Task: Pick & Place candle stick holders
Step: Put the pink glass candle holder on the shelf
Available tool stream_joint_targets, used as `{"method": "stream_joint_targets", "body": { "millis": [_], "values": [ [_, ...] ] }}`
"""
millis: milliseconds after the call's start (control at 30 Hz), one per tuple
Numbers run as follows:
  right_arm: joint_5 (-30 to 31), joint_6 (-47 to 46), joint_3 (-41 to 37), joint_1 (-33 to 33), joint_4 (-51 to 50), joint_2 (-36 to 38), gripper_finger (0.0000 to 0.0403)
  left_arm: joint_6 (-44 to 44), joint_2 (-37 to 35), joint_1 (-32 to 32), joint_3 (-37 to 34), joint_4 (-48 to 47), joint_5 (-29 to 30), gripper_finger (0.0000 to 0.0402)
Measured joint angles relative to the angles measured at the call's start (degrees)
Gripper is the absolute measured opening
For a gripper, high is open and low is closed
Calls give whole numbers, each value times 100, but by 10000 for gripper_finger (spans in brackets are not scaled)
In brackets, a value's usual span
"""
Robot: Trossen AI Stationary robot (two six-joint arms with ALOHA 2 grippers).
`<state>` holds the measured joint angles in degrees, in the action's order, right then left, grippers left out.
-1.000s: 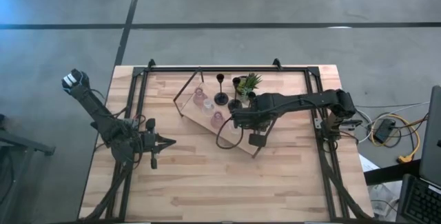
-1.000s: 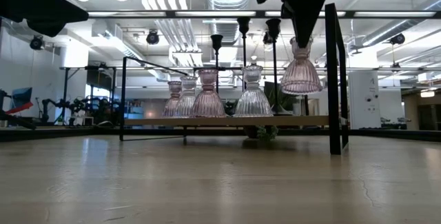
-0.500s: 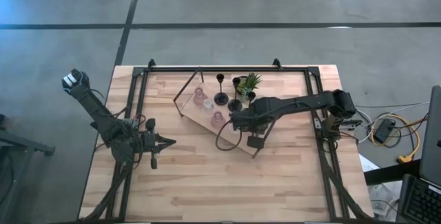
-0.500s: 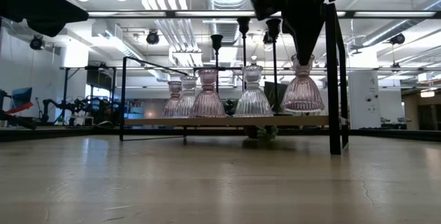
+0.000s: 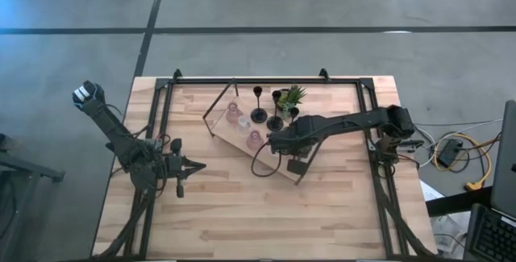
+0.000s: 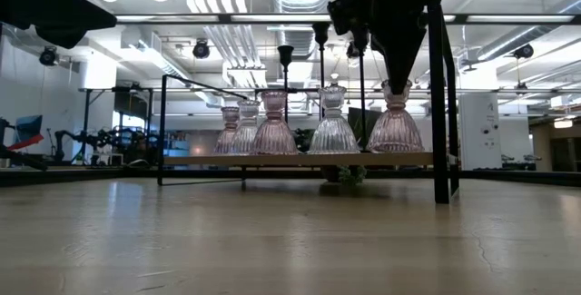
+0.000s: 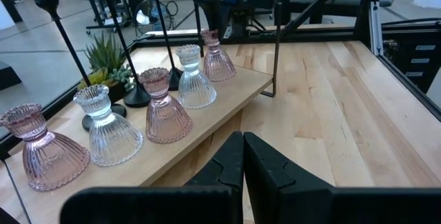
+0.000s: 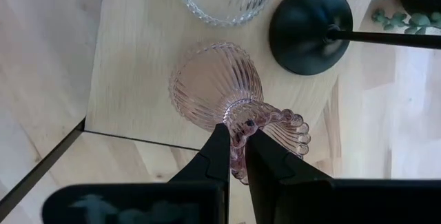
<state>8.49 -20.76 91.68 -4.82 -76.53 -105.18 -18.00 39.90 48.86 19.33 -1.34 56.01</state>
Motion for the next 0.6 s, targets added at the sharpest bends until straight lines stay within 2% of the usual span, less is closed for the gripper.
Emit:
{"method": "stream_joint_targets", "body": {
  "millis": [600],
  "values": [
    [66,-509,2,0,-106,-71,15,0,-2,-2,0,0,0,14]
  ]
}}
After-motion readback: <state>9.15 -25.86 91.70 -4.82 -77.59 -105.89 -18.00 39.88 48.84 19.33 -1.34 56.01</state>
